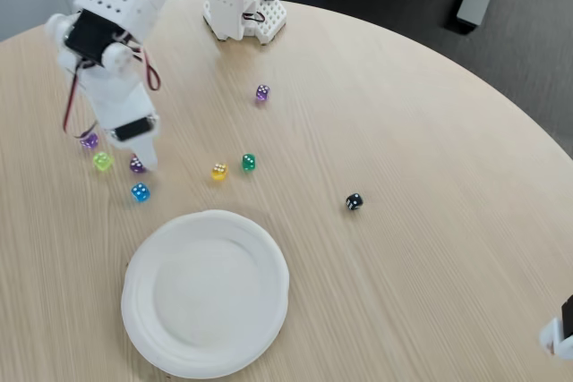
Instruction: Pick a purple dice and put it in the plate.
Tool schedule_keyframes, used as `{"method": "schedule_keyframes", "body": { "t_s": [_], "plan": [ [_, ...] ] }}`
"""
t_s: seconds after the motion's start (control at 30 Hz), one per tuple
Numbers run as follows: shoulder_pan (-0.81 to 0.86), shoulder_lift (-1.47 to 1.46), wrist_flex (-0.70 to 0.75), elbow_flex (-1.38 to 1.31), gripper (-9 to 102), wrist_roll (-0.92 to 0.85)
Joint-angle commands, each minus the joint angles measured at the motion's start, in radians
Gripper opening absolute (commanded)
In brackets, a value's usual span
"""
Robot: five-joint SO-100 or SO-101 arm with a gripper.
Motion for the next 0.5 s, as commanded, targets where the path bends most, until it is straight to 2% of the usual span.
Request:
{"method": "schedule_keyframes", "body": {
  "t_s": [0.0, 0.27, 0.47],
  "plan": [
    [0.029, 0.008, 0.003, -0.005, 19, -0.020],
    [0.064, 0.006, 0.003, -0.005, 19, -0.038],
    [0.049, 0.006, 0.006, -0.005, 19, 0.046]
  ]
}}
